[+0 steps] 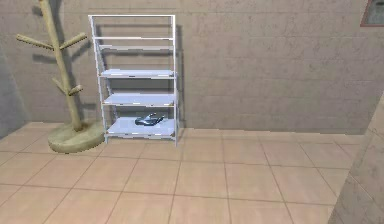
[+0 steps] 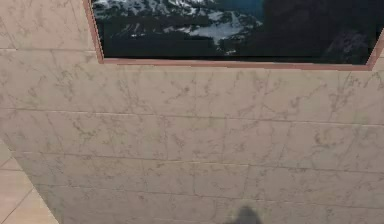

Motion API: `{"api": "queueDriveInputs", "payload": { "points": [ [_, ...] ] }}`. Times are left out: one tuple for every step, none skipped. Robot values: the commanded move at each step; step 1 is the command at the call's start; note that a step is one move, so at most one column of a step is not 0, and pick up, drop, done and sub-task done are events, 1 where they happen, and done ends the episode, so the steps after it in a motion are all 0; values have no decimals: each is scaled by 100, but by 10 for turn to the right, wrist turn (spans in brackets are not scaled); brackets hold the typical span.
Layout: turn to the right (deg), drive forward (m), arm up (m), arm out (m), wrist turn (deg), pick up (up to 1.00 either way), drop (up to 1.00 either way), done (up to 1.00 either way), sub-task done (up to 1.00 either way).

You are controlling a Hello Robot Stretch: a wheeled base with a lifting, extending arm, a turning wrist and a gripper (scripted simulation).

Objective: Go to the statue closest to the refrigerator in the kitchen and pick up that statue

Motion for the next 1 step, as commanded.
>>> {"api": "queueDriveInputs", "payload": {
  "points": [
    [30, 0, 0, 0, 0, 0, 0, 0, 0]
  ]
}}
